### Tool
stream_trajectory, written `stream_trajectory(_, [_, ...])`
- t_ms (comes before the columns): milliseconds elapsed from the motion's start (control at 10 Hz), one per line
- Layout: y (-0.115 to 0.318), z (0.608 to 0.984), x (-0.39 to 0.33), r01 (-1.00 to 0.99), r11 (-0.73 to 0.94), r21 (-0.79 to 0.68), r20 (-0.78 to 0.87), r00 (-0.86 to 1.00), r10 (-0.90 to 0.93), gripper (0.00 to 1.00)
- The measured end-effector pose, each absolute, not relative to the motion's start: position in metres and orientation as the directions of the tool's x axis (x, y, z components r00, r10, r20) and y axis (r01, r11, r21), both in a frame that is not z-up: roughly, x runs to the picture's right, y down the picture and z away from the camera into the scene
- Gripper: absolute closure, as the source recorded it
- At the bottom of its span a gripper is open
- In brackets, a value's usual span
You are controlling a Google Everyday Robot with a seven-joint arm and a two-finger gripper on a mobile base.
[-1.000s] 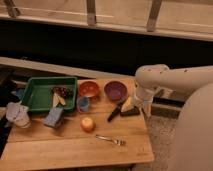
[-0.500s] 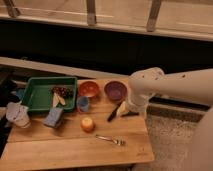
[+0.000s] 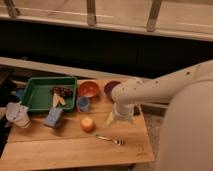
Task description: Place fork in red bowl
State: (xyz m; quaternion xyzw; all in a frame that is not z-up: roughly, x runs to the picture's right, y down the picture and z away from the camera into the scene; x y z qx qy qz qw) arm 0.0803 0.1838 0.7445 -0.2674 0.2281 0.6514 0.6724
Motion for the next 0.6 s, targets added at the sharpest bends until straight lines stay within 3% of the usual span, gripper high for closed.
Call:
stream_trajectory(200, [0.206,0.767,0.061,-0.994,0.069,-0.080,-0.691,0.105,0.715,0.21])
stream_trajectory(600, [0.213,0.769,0.059,-0.993,0.085,-0.084,-0.703,0.120,0.701,0.21])
